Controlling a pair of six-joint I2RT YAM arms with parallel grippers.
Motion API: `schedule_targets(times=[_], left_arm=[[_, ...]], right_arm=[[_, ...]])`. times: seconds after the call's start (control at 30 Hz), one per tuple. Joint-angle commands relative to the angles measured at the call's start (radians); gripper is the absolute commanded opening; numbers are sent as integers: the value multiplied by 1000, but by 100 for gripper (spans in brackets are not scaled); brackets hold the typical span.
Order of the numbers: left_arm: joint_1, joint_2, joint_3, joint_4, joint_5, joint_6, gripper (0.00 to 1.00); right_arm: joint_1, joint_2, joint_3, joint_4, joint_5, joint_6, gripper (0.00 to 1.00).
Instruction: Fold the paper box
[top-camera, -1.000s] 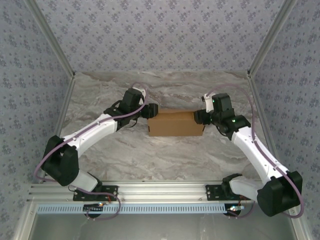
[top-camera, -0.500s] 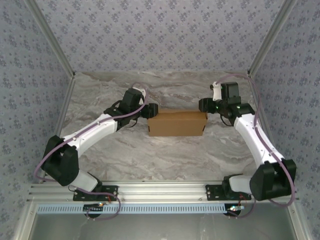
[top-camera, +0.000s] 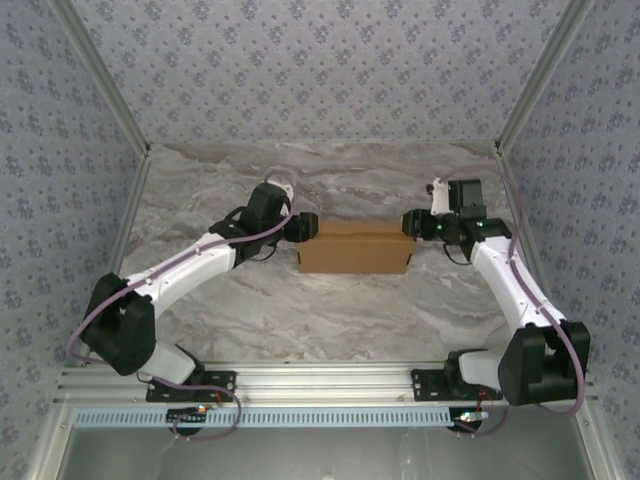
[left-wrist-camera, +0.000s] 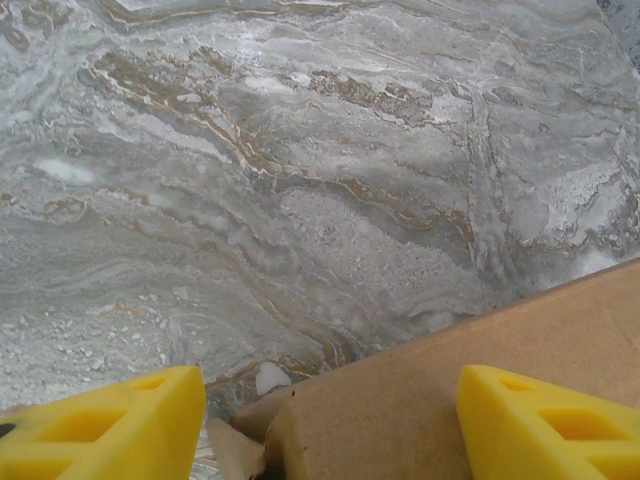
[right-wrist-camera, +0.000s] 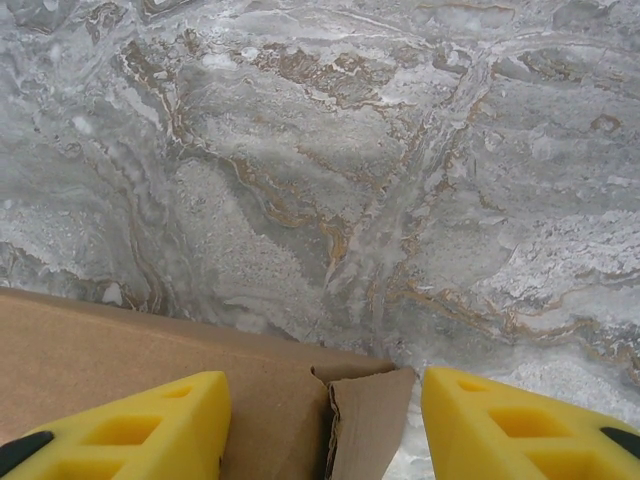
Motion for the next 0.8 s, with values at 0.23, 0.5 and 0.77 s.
schedule_targets(times=[0.23,0.5,0.77], left_arm=[[-32,-13,-111,-6,-46,-68,72],[-7,-91,-77,43,-20,-65,78],[60,-147,-148,7,92,-124,76]], right_arm=[[-31,-64,-278,100,-66,94,49],[-29,-89,-314,138,-71,108,45],[-25,-88,-310,143,-63,107,45]])
